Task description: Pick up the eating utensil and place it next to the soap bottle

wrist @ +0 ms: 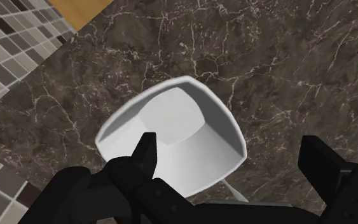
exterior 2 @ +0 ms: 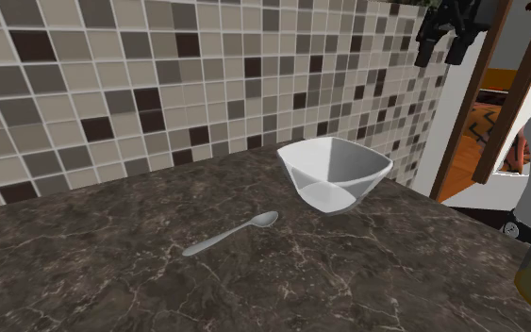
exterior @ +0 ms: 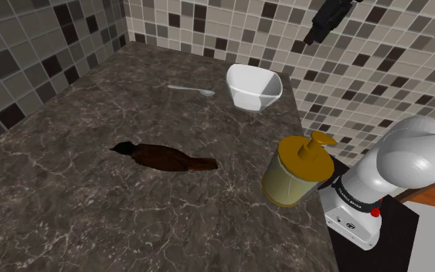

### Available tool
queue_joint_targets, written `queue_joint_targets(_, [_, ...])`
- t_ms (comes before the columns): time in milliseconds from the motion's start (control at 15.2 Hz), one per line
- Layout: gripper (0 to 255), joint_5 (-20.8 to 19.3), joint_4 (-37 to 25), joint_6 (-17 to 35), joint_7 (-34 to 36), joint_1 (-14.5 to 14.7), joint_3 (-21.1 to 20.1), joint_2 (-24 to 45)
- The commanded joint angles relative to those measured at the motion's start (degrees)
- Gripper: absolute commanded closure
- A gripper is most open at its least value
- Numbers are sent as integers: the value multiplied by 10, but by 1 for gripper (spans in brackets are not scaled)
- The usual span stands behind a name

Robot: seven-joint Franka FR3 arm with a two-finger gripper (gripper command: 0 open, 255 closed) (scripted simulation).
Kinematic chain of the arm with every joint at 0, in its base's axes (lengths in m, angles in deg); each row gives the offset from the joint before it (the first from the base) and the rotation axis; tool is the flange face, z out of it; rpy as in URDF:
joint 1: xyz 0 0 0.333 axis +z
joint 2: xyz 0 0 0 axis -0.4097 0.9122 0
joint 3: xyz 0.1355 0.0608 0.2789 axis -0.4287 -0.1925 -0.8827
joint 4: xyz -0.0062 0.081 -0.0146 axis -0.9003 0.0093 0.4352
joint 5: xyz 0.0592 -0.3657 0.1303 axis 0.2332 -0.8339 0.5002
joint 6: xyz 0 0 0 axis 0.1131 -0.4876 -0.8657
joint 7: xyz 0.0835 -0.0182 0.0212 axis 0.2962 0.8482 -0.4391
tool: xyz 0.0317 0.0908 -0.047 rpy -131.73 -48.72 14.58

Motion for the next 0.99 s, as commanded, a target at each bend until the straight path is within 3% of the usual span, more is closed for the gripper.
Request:
queue_joint_targets(0, [0, 0, 0, 0, 0, 0, 0, 0])
queue_joint_targets(462, [0, 12, 3, 123, -43, 21, -1, 120])
queue_joint_targets(924, [0, 28, -35, 225, -87, 43, -3, 259])
